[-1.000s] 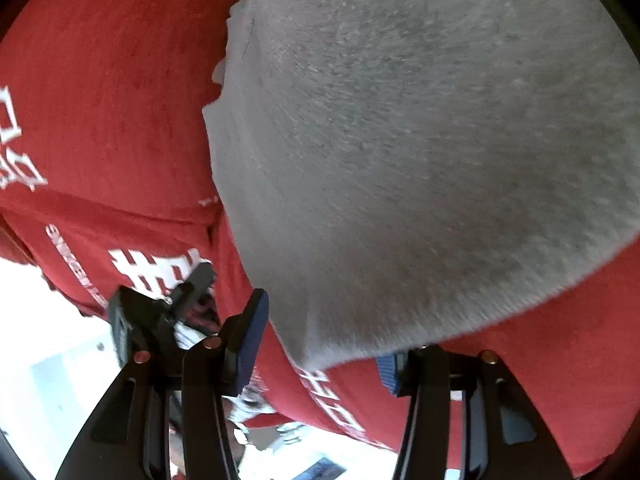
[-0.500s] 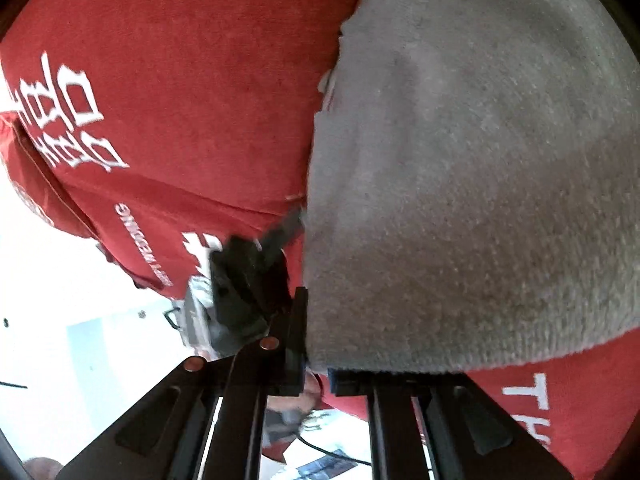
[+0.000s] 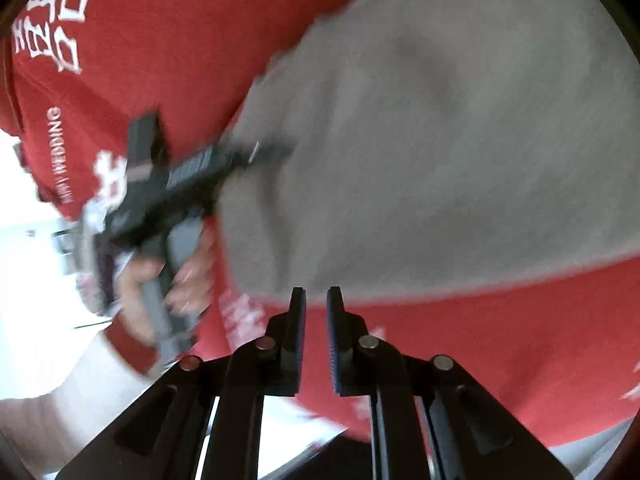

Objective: Fold small clothes

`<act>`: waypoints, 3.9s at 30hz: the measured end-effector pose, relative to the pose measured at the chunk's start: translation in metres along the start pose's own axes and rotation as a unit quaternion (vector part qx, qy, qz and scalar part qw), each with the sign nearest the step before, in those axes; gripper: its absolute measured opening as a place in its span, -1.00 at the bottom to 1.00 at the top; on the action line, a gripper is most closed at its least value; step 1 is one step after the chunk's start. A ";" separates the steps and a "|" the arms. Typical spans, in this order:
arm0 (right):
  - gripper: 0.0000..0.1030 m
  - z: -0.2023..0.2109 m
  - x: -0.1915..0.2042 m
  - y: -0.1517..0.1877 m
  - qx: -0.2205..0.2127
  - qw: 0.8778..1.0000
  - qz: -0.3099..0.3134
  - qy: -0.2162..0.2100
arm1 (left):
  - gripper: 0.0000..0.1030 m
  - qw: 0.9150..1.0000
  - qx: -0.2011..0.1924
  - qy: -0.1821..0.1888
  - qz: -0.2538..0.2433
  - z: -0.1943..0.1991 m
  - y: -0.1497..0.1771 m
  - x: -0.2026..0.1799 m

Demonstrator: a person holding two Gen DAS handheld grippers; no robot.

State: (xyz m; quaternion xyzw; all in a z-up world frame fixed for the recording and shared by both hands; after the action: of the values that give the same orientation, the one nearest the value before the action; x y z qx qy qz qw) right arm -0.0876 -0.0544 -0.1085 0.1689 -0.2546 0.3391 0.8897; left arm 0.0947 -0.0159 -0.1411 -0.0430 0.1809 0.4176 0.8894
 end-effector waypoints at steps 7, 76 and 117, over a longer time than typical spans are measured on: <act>-0.96 -0.032 -0.056 -0.021 0.002 0.998 -0.030 0.053 | -0.49 0.998 -0.045 -0.047 0.009 0.017 -0.001 -0.016; -0.71 0.096 -0.188 -0.114 -0.088 0.990 -0.095 -0.061 | 0.80 0.983 -0.097 -0.137 -0.069 -0.026 0.012 -0.161; -0.85 0.110 -0.153 -0.135 -0.057 0.997 -0.031 -0.036 | 0.80 0.989 -0.101 -0.107 -0.029 -0.015 0.013 -0.140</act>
State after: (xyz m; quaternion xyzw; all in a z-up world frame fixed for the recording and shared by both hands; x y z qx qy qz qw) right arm -0.1295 -0.2820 -0.1237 0.1379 -0.3001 0.2900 0.8982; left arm -0.0020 -0.1129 -0.1038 -0.0931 0.0401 0.4099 0.9065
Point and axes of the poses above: each gripper's, at about its wrist camera, not at the fingertips, and z roughly against the way its jaws point, x to its left, y to its underside, the point moved 6 cm from there along -z, roughly the way its jaws point, and after that the axes turned 9 degrees about x, right-handed, at the moved point
